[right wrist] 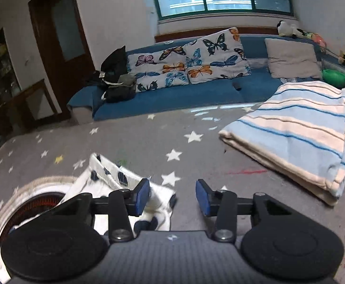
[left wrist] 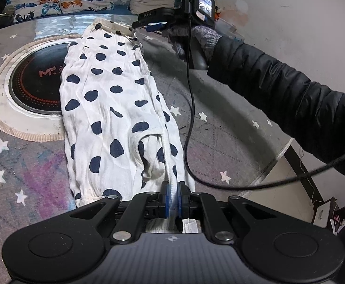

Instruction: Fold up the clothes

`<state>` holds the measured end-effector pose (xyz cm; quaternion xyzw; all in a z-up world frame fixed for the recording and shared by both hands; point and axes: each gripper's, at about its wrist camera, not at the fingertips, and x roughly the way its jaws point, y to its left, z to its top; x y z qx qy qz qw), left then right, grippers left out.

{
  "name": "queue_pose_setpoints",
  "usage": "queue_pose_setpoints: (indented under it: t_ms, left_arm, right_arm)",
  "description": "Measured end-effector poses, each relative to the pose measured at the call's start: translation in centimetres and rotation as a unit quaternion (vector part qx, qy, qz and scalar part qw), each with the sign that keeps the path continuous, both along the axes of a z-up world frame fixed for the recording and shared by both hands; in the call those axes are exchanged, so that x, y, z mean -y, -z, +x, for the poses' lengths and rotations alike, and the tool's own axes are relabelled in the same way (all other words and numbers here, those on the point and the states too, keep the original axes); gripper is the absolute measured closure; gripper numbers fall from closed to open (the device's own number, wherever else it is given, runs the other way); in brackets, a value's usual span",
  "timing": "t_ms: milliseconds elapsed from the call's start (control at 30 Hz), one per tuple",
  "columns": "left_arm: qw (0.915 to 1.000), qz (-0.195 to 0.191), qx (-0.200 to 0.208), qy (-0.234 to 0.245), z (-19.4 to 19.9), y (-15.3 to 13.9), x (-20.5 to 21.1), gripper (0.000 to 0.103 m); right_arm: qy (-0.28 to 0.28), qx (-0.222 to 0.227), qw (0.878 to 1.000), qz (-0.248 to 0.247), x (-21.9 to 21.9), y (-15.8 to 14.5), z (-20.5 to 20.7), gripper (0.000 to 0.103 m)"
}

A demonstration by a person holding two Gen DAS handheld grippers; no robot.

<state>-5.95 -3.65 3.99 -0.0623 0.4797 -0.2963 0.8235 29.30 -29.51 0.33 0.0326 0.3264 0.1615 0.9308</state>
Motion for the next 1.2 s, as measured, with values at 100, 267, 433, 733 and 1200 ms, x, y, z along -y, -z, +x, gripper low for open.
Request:
queue_pose_setpoints:
  t_ms: [100, 267, 433, 733, 1200]
  left_arm:
    - [1.0000, 0.000, -0.001, 0.000, 0.1, 0.1, 0.0, 0.096]
    - [1.0000, 0.001, 0.000, 0.000, 0.1, 0.1, -0.1, 0.096]
    - [1.0000, 0.000, 0.008, 0.001, -0.2, -0.5, -0.3, 0.096]
    - [0.9990, -0.005, 0.044, 0.009, -0.9, -2.9, -0.8, 0.096]
    - [0.9992, 0.001, 0.008, 0.040, -0.5, -0.1, 0.9, 0.091]
  right_arm:
    - [0.006, 0.006, 1.000, 0.007, 0.3, -0.3, -0.1, 0.059]
    - [-0.018, -0.008, 1.000, -0.015, -1.0, 0.9, 0.2, 0.059]
    - [-0.037, -0.022, 0.998, -0.038, -2.4, 2.2, 0.5, 0.068]
    - [-0.024, -0.002, 0.999, -0.047, -2.7, 0.8, 0.1, 0.095]
    - [0.009, 0.005, 0.996, -0.087, -2.1, 1.0, -1.5, 0.079]
